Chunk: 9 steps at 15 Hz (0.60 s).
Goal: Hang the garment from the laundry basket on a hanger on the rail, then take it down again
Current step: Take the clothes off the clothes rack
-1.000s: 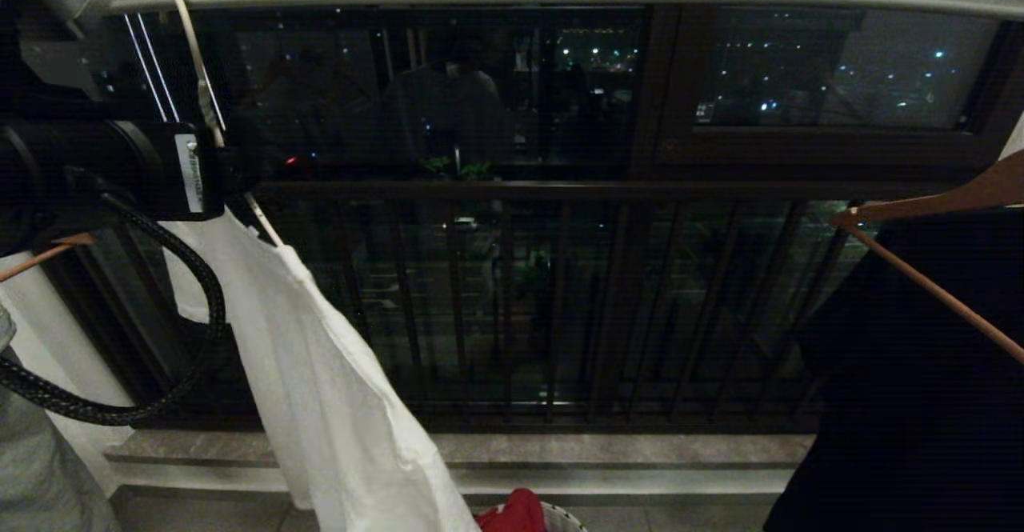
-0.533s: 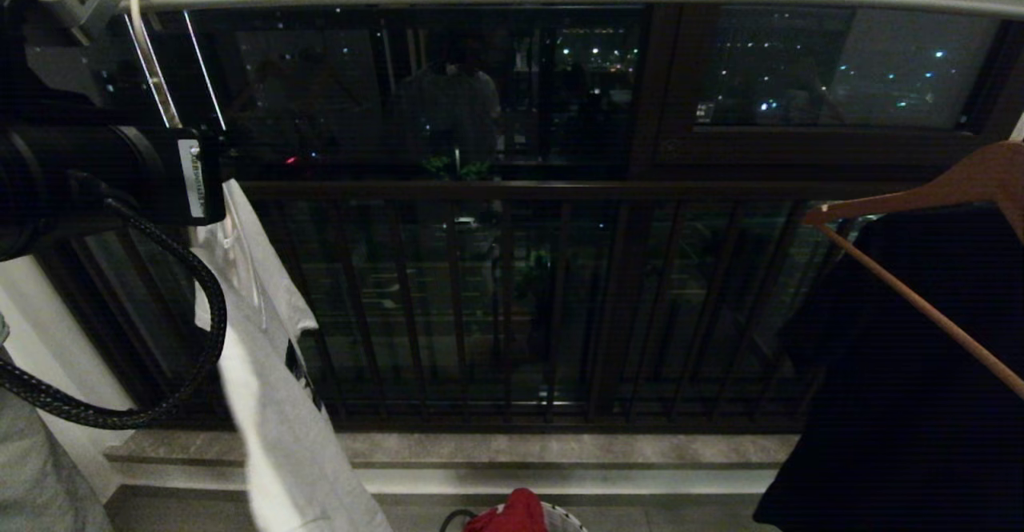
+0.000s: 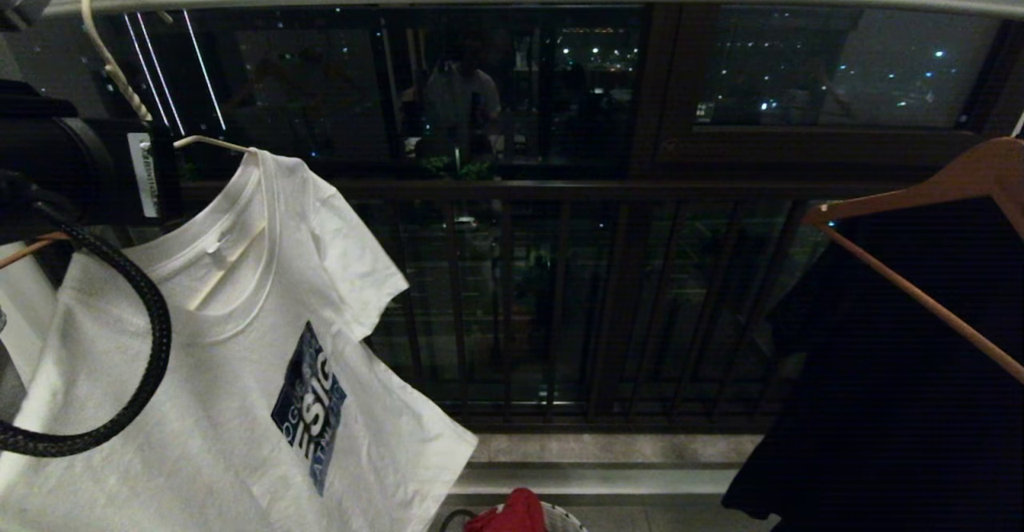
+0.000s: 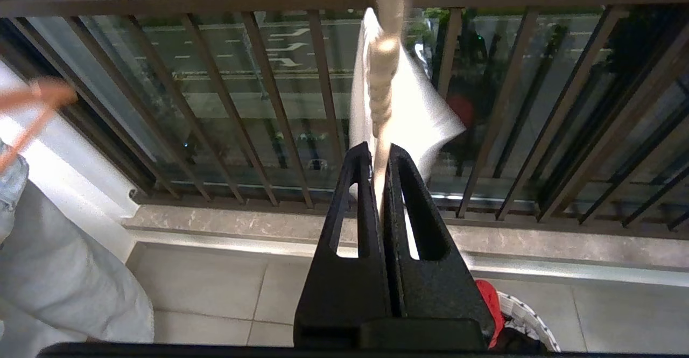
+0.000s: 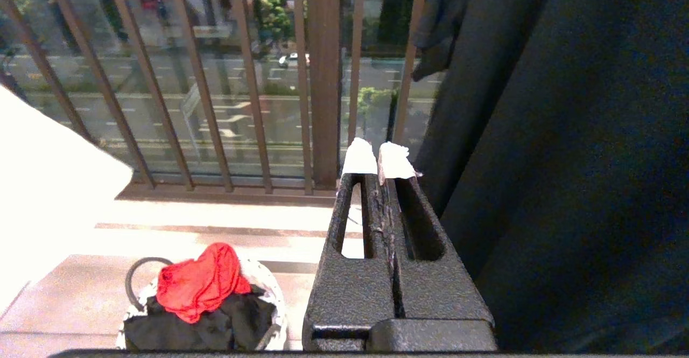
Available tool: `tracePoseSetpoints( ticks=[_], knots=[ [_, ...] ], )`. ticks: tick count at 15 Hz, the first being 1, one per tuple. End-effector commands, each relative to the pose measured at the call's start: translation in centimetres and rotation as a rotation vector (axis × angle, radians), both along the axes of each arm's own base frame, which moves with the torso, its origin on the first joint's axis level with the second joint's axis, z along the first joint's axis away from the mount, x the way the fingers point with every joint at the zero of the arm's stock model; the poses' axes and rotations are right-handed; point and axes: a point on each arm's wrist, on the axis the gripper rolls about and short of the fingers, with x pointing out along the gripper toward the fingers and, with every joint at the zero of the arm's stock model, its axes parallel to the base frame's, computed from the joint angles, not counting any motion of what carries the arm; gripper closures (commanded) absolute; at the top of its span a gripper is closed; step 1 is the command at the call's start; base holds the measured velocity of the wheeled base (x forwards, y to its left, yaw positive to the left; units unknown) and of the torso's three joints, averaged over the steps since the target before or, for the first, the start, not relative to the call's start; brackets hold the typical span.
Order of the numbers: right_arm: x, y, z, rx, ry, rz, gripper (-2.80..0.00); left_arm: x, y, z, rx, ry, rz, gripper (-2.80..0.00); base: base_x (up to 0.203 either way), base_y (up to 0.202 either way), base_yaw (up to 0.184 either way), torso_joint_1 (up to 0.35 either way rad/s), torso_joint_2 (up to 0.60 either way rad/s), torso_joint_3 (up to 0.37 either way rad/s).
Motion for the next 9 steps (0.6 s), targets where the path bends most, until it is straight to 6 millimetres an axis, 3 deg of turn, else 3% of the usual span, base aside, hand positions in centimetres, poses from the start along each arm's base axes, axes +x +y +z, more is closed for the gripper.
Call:
tracePoseSetpoints(
  ticks=[1,9],
  knots=[
    [0.0,0.0,0.0,0.000,0.002,0.001,0.00,-1.3,0.7,0.1,-0.014,-0.022,0.003,0.00,0.000,0.000,0.000,0.000,0.00,0.000],
    [0.0,0.0,0.0,0.000,0.002,0.001,0.00,-3.8,2.0,0.3,-0.110,-0.175,-0.085,0.00,0.000,0.000,0.000,0.000,0.00,0.000]
  ],
)
